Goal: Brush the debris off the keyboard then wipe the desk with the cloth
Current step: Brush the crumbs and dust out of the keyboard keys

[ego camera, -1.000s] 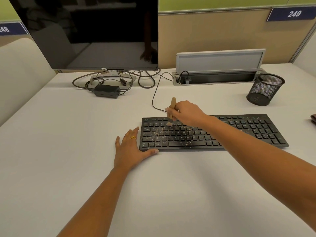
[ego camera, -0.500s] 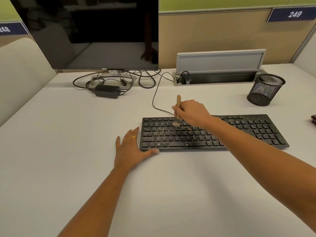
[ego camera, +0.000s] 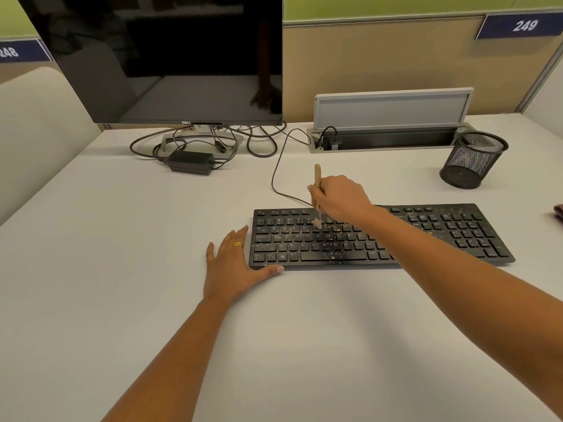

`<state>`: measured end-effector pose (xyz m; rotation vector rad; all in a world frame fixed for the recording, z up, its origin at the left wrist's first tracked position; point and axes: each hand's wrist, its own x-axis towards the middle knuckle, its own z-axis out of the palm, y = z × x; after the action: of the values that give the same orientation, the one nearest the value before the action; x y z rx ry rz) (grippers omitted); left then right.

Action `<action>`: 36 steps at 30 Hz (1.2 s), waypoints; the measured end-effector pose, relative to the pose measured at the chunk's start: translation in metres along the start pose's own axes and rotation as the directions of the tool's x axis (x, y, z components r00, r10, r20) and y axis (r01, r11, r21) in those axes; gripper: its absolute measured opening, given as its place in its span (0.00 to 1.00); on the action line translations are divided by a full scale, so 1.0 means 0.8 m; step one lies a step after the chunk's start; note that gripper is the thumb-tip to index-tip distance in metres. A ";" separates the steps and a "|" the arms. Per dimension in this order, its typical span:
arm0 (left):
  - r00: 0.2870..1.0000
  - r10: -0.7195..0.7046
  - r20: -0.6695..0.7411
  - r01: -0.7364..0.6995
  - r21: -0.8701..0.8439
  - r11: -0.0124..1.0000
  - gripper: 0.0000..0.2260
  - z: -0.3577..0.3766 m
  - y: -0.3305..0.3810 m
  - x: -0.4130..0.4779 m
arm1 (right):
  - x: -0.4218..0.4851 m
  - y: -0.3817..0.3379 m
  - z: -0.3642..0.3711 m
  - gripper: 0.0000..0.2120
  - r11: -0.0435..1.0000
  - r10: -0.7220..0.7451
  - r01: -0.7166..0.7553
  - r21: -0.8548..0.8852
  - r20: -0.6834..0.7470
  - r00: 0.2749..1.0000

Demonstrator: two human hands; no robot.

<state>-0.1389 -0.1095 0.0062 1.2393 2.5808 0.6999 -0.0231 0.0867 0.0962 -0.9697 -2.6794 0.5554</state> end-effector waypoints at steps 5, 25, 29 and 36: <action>1.000 -0.002 -0.002 0.002 0.003 1.000 0.54 0.001 0.000 0.000 | 0.004 0.000 0.001 0.22 0.999 0.037 -0.036 0.037 -0.029 0.999; 1.000 0.003 -0.006 -0.003 -0.012 1.000 0.54 0.001 -0.002 0.001 | 0.002 0.003 -0.003 0.21 1.000 -0.020 0.021 0.014 -0.077 0.997; 1.000 0.009 -0.011 -0.009 -0.011 1.000 0.54 0.001 -0.002 0.001 | -0.002 0.005 0.007 0.22 0.998 -0.030 0.030 -0.051 0.000 1.000; 1.000 0.008 -0.012 -0.009 -0.018 1.000 0.54 0.001 -0.002 0.000 | -0.001 0.003 0.001 0.23 0.999 -0.044 0.044 -0.006 0.007 0.999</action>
<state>-0.1396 -0.1100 0.0047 1.2453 2.5738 0.7329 -0.0215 0.0879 0.0948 -0.9090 -2.7036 0.5429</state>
